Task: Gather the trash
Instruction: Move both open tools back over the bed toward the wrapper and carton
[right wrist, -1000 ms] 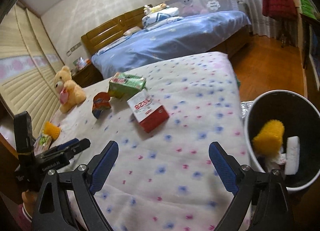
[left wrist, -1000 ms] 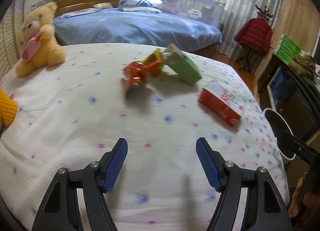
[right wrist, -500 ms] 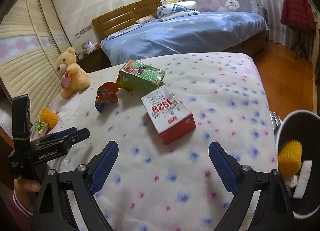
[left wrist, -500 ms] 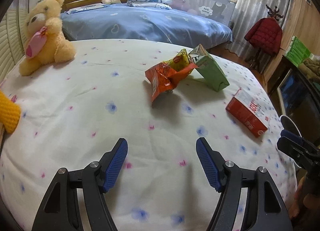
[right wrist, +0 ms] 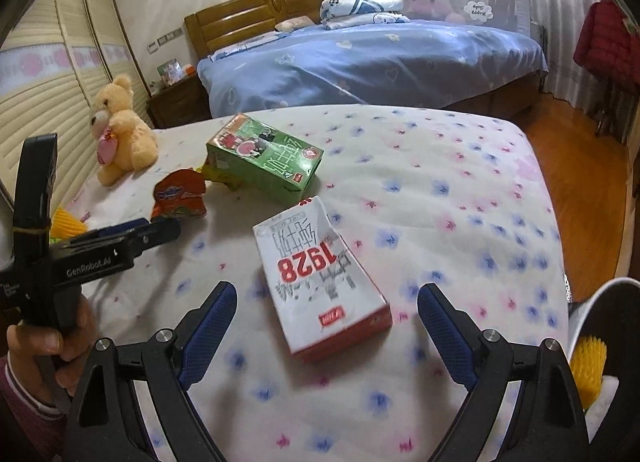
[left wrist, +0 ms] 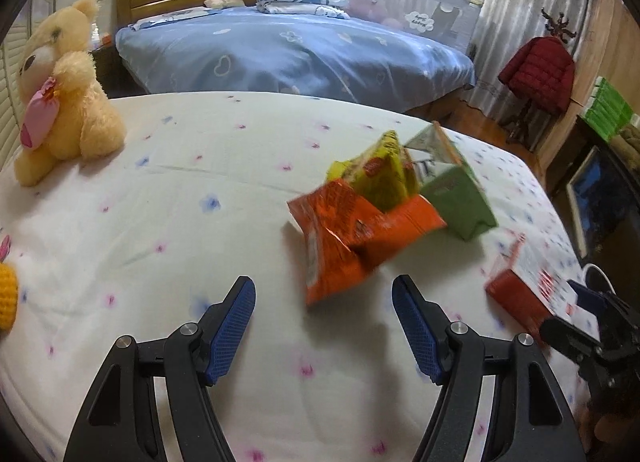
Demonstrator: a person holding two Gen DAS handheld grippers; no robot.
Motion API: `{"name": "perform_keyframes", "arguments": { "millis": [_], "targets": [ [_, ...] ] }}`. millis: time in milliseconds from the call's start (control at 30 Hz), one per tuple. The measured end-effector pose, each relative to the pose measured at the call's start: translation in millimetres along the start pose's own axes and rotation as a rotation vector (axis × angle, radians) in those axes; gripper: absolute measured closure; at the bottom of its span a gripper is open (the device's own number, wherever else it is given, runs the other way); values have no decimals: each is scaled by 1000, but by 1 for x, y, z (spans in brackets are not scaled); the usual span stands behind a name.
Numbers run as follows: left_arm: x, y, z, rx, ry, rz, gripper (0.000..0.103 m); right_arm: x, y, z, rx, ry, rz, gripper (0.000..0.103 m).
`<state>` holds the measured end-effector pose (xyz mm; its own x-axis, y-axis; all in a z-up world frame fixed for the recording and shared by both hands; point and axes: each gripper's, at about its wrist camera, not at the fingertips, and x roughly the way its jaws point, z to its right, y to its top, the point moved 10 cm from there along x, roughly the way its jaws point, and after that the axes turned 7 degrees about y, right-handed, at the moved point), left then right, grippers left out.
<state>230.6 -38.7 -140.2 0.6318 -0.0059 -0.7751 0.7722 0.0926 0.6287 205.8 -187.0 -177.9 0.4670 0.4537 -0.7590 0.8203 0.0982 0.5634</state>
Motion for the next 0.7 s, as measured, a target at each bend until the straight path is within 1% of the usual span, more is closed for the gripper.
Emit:
{"name": "perform_keyframes", "arguments": {
  "millis": [133, 167, 200, 233, 267, 300, 400, 500, 700],
  "targets": [
    [10, 5, -1, -26, -21, -1, 35, 10, -1, 3, 13, -15, -30, 12],
    [11, 7, -1, -28, -21, 5, 38, 11, -1, 4, 12, -19, -33, 14],
    [12, 8, -1, -29, -23, 8, 48, 12, -2, 3, 9, -23, -35, 21],
    [14, 8, 0, -29, -26, 4, 55, 12, -2, 4, 6, -33, -39, 25],
    [16, 7, 2, -29, -34, -3, 73, 12, -3, 5, 3, -48, -41, 31],
    [20, 5, 4, -25, -47, -16, 83, 12, -3, 5, 2, -56, -39, 40],
    [15, 6, 6, -13, -56, 5, 87, 7, -4, 6, 5, -73, -25, 43],
    [7, 1, 8, -9, -63, 14, 89, -1, -11, 4, 26, -60, -13, 45],
    [-18, -27, 12, -43, -117, -2, 89, -24, -25, 2, 88, -43, 27, 45]
  ]
}}
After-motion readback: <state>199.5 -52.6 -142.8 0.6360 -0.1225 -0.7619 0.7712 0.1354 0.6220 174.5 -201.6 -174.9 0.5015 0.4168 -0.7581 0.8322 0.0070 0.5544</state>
